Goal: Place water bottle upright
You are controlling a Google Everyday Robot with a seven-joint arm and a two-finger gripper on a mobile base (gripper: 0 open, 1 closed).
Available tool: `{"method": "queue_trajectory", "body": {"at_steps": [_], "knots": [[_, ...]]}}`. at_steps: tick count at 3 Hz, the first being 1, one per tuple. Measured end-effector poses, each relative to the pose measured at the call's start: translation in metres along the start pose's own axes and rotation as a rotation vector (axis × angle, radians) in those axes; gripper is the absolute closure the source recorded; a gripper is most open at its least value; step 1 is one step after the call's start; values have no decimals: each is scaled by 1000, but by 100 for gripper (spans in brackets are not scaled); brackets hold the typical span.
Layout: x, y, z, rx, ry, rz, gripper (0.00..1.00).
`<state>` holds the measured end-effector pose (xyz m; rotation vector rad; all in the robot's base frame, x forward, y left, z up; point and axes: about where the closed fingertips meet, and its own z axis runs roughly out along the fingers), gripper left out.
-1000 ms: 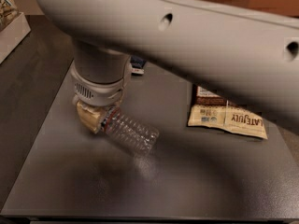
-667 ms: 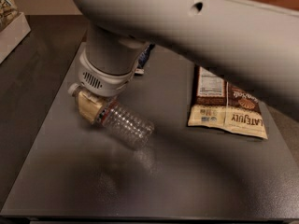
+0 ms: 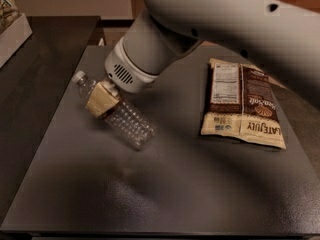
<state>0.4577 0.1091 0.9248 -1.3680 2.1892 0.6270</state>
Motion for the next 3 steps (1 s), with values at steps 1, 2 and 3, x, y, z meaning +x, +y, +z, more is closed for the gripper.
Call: {"method": "queue_trajectory", "body": {"at_steps": [1, 2, 3], "knots": [[-8, -9, -18, -41, -167, 5, 100], [-11, -15, -42, -82, -330, 13, 100], [-7, -17, -61, -126, -480, 31, 100]]}}
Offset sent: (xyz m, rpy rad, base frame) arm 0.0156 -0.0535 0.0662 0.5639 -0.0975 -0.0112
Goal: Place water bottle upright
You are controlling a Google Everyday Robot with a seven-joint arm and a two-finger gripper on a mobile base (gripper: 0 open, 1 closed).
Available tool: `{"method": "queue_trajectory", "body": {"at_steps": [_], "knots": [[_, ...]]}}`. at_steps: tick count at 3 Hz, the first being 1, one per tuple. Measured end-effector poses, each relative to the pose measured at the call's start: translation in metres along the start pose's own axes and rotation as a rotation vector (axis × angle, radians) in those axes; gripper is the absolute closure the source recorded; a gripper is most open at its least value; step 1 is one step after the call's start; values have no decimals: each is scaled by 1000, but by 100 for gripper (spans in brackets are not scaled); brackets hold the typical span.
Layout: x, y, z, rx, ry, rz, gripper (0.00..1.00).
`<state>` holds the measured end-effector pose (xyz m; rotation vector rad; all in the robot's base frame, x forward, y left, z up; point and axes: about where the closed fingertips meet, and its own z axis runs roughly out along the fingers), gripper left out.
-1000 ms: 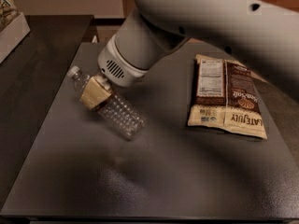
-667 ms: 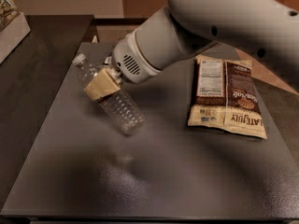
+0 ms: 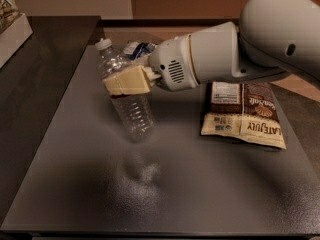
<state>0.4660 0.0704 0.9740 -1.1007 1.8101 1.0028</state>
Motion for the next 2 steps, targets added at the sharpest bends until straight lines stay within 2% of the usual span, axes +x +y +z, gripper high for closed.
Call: {"method": "queue_trajectory", "body": {"at_steps": [1, 2], "knots": [[4, 2, -14, -37, -119, 6, 100], [11, 8, -21, -50, -201, -17, 100]]}}
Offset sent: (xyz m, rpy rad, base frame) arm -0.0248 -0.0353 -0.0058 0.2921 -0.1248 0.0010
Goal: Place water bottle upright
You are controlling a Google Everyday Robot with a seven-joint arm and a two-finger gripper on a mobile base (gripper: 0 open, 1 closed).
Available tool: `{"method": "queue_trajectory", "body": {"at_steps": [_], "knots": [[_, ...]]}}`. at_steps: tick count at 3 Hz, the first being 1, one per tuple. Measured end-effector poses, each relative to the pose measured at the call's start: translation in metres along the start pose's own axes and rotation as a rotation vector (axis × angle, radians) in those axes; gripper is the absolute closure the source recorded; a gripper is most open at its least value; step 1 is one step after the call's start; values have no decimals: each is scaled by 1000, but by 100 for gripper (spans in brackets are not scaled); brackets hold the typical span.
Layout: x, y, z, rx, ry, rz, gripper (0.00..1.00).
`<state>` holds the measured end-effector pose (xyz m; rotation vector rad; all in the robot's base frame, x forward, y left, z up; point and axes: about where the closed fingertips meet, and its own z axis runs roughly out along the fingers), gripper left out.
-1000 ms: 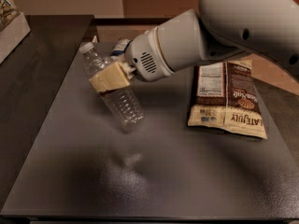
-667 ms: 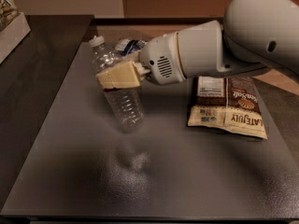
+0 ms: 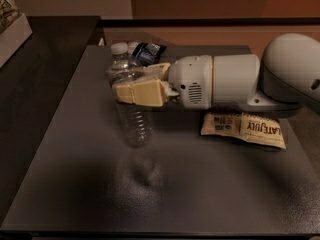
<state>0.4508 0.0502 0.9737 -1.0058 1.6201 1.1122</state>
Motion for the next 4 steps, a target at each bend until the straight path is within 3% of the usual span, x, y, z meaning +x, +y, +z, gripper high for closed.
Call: {"method": "queue_trajectory", "body": {"at_steps": [3, 4], "knots": [[31, 26, 6, 12, -97, -107, 100], [37, 34, 10, 28, -123, -150, 82]]}}
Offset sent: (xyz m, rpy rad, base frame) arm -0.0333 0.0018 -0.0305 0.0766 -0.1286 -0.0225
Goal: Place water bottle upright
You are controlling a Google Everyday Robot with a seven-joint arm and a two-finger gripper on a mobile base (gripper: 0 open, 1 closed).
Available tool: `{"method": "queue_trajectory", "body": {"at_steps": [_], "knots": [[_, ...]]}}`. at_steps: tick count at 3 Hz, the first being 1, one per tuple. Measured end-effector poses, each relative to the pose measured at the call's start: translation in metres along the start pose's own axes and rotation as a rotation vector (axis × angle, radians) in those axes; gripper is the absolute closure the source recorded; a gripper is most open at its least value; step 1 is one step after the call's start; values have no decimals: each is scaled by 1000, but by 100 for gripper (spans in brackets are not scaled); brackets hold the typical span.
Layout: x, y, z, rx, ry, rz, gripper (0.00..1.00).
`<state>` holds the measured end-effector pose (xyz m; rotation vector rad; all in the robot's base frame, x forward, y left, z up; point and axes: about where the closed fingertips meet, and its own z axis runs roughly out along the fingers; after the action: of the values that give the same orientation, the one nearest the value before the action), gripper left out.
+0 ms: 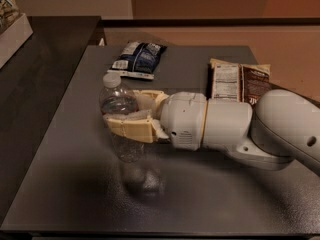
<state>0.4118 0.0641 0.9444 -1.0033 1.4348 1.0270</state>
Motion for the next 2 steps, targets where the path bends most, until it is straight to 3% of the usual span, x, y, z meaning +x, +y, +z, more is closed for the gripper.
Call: {"method": "queue_trajectory", "body": {"at_steps": [2], "knots": [[9, 13, 3, 9, -18, -68, 36]]}}
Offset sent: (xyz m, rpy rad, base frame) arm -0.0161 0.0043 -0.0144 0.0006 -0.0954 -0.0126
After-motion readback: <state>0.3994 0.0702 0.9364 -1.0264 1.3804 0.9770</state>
